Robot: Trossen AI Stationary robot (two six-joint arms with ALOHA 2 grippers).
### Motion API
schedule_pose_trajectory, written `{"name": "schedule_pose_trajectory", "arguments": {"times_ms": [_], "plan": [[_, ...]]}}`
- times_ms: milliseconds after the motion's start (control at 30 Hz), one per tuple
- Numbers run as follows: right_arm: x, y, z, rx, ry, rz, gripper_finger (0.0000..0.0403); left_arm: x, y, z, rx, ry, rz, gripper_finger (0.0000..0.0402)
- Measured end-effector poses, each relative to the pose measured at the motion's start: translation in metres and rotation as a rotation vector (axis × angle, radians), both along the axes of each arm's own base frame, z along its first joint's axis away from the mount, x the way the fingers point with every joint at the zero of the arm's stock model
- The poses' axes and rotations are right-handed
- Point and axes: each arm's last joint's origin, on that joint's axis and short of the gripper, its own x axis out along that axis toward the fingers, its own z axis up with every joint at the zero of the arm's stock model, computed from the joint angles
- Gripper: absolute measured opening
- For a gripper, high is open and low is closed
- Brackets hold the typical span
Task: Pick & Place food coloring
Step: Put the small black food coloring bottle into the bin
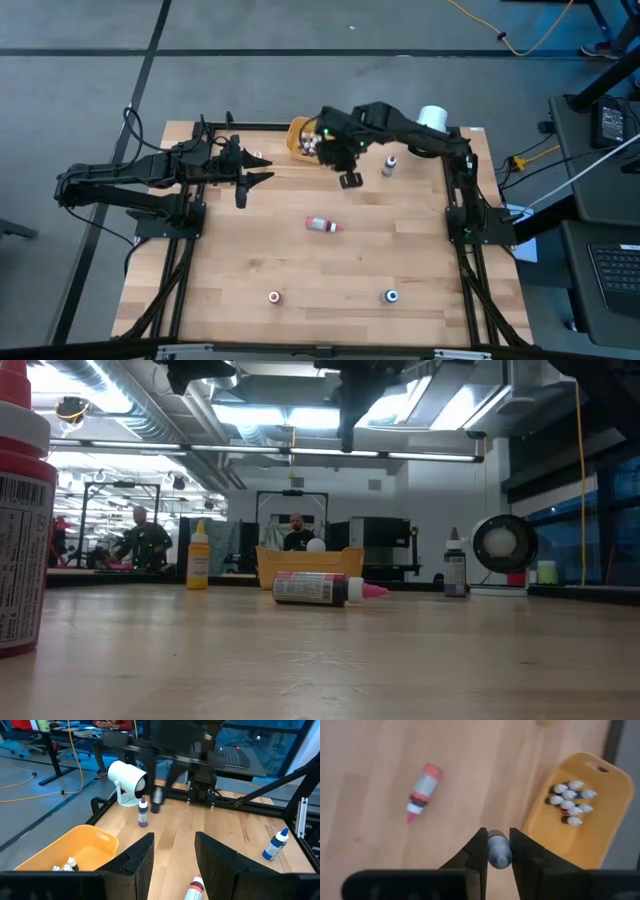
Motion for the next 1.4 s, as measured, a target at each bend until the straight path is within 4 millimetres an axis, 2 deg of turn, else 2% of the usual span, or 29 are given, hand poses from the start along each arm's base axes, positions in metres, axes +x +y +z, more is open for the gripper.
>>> {"name": "schedule_pose_trajectory", "arguments": {"times_ms": [367,500,800,967,1267,1400], "plan": [[-0.001,-0.063,0.006,-0.07,-0.158,-0.108,0.0071,0.0,0.0,0.0,0.0,0.0,0.0,0.0139],[0.0,-0.087,-0.001,-0.11,-0.176,-0.106,0.0063,0.0,0.0,0.0,0.0,0.0,0.0,0.0139],[0.011,-0.136,-0.048,-0.083,-0.113,-0.133,0.0068,0.0,0.0,0.0,0.0,0.0,0.0,0.0139],[0.02,-0.154,-0.078,-0.045,-0.085,-0.167,0.0064,0.0,0.0,0.0,0.0,0.0,0.0,0.0139],[0.042,-0.159,-0.134,0.014,-0.003,-0.148,0.0068,0.0,0.0,0.0,0.0,0.0,0.0,0.0139],[0.047,-0.157,-0.147,0.054,0.001,-0.129,0.0065,0.0,0.0,0.0,0.0,0.0,0.0,0.0139]]}}
